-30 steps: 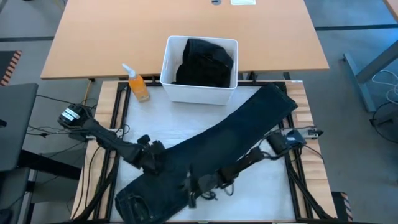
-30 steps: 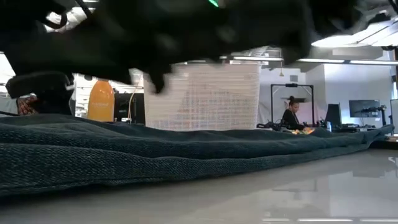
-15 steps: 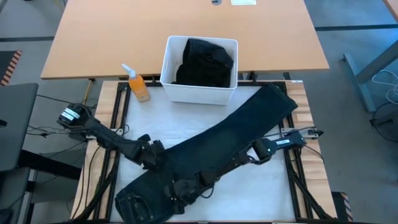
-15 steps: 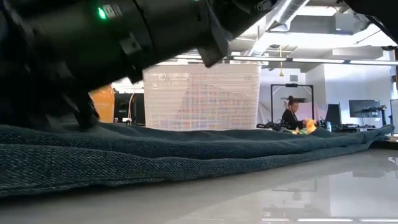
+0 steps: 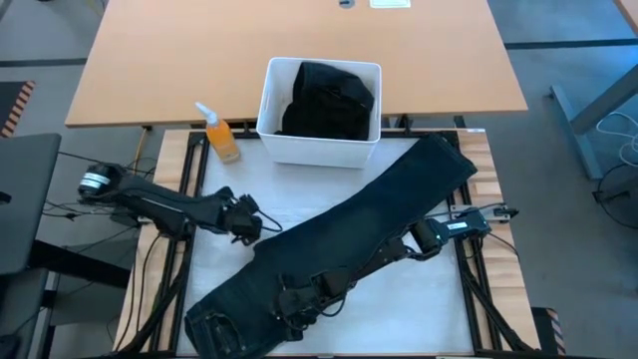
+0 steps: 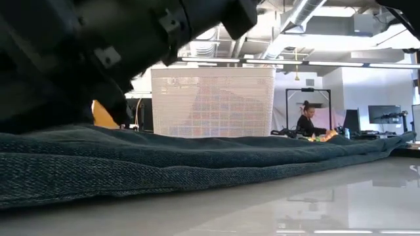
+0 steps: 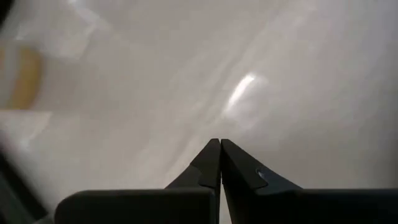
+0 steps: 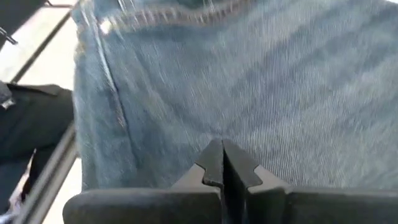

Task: Fold laundry
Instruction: Fold the blue long pants

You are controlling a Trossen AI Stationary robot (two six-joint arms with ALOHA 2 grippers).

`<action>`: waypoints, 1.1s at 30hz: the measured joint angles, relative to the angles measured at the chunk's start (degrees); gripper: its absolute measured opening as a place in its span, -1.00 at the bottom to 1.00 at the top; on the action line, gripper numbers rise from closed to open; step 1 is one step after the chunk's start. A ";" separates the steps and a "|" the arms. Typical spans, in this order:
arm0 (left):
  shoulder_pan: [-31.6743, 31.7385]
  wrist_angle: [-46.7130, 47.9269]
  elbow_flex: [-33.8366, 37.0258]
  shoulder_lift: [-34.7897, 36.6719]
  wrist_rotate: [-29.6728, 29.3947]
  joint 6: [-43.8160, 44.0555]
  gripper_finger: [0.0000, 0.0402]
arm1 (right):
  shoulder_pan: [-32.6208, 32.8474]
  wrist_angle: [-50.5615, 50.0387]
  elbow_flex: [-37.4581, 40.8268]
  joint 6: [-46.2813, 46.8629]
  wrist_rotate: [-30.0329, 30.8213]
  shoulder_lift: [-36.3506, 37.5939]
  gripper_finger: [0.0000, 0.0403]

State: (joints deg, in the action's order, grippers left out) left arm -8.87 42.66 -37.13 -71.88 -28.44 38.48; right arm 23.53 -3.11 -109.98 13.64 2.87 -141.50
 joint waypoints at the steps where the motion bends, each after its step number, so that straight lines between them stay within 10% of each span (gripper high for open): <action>1: -0.18 -0.31 -0.02 2.48 1.83 -0.85 -1.00 | 0.00 0.15 0.33 0.42 0.00 -0.08 -0.91; 8: -4.96 -17.18 6.45 18.39 19.24 -2.42 -1.00 | -0.42 6.07 3.18 2.45 -0.88 -0.08 -0.91; 13: -9.57 -29.49 15.88 22.02 20.92 4.10 -1.00 | -0.81 7.42 4.29 2.48 -1.58 -0.08 -0.91; 33: -12.03 -47.78 23.95 5.56 17.46 15.23 -1.00 | -1.47 9.04 5.36 5.54 -4.11 -0.08 -0.90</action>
State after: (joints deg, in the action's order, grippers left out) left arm -20.91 -5.11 -13.18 -66.33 -10.98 53.72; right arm 22.06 5.92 -104.62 19.18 -1.23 -141.58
